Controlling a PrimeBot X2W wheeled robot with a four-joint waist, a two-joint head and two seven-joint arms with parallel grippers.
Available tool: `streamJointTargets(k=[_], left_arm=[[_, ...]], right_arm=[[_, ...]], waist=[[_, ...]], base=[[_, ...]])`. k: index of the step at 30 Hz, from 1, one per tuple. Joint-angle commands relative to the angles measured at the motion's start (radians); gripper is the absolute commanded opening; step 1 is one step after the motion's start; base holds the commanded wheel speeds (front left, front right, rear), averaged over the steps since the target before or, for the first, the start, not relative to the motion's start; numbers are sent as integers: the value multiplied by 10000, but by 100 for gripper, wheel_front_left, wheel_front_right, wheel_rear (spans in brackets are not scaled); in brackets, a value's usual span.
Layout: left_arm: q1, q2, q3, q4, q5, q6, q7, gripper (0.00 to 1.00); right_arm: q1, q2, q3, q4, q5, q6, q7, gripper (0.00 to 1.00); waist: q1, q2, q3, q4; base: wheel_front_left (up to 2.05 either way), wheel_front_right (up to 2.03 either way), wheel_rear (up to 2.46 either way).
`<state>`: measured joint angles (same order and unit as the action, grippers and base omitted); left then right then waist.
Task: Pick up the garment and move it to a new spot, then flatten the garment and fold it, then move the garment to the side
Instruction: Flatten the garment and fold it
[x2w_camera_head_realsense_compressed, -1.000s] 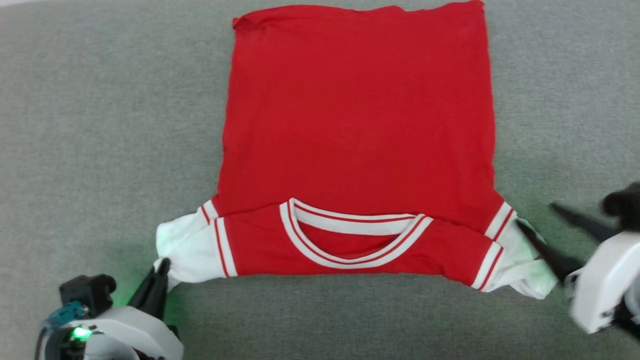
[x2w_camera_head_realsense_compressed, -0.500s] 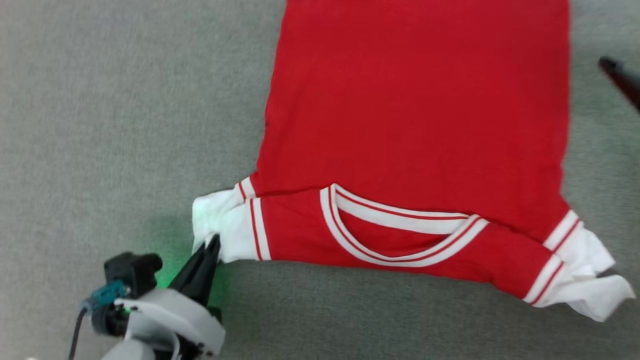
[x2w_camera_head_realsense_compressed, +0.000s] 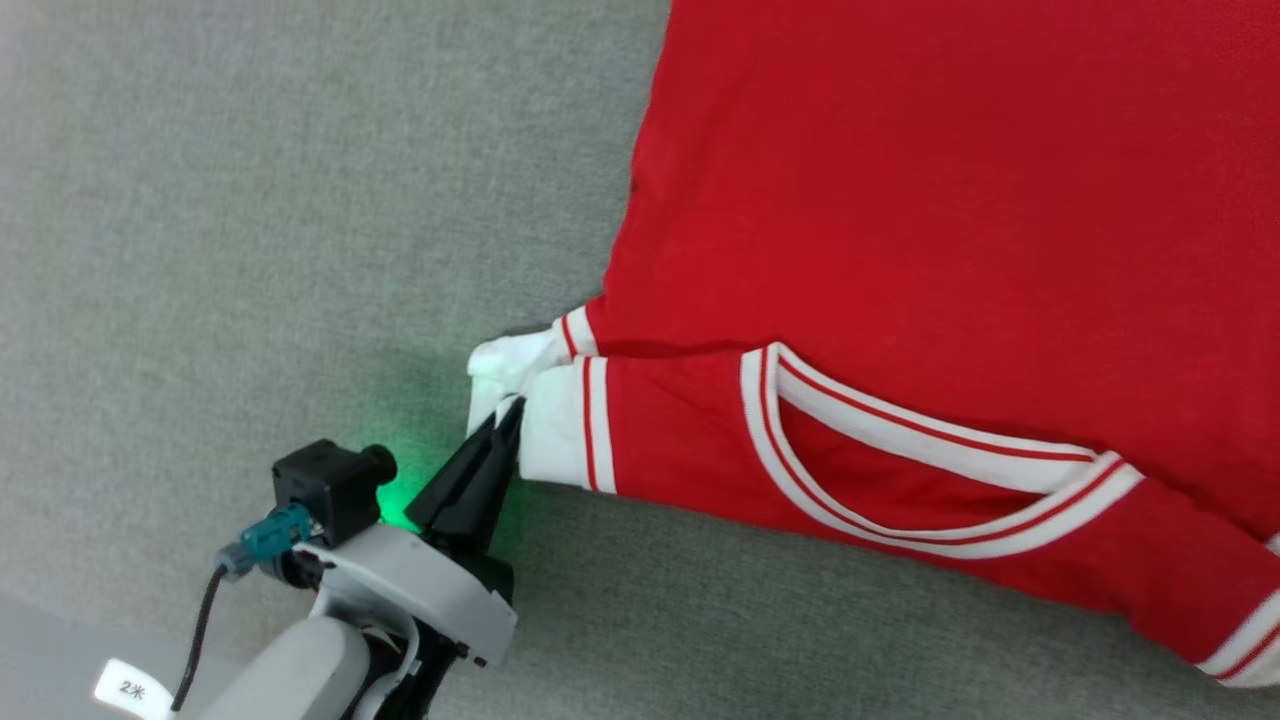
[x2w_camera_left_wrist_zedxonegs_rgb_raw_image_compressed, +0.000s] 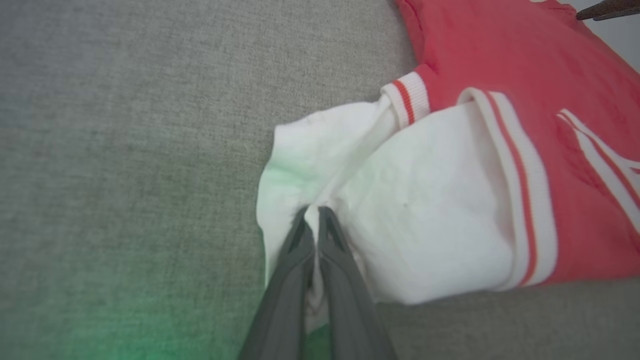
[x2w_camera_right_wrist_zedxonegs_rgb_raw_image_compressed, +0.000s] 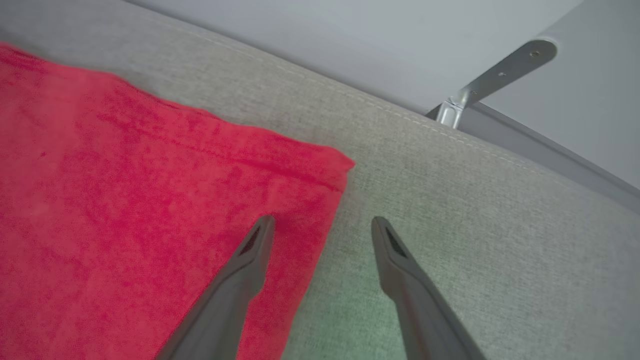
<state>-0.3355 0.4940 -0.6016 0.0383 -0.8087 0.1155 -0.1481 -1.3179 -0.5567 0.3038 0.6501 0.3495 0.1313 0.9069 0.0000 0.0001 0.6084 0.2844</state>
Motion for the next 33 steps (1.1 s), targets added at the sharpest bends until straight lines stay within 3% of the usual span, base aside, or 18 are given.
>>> streamJointTargets(k=[1,6,11,12,13,14,26,33], left_arm=[[-47,-88,-130,532,24,144,302,0],[-111,-94,-145,700,26,156,270,0],[-215,-116,-149,828,32,166,257,0],[-258,-141,-158,831,43,149,242,0],[-300,-167,-161,834,48,139,220,0],[-345,-189,-172,840,60,138,205,0],[-794,-244,164,1095,55,178,-261,0],[-561,118,526,1004,4,333,-448,0]], right_arm=[[-178,72,-84,278,-146,-11,-50,100],[-539,343,-15,1757,-619,-11,512,100],[-638,771,249,2347,-510,26,818,99],[-654,799,352,2370,-449,29,802,46],[-660,785,411,2395,-426,34,753,12],[-663,742,489,2421,-418,34,714,0],[-984,574,952,2660,-10,9,-35,0],[-198,225,1756,1755,1367,9,-339,0]], waist=[[0,-1,450,432],[0,-1,638,468],[0,-1,718,412],[0,-1,721,402],[0,-1,726,393],[0,-1,727,384],[0,-1,449,-29],[0,-1,-333,-753]], base=[[0,0,0],[0,0,0],[0,0,0],[0,0,0],[0,0,0],[0,0,0],[0,0,0],[0,0,0]])
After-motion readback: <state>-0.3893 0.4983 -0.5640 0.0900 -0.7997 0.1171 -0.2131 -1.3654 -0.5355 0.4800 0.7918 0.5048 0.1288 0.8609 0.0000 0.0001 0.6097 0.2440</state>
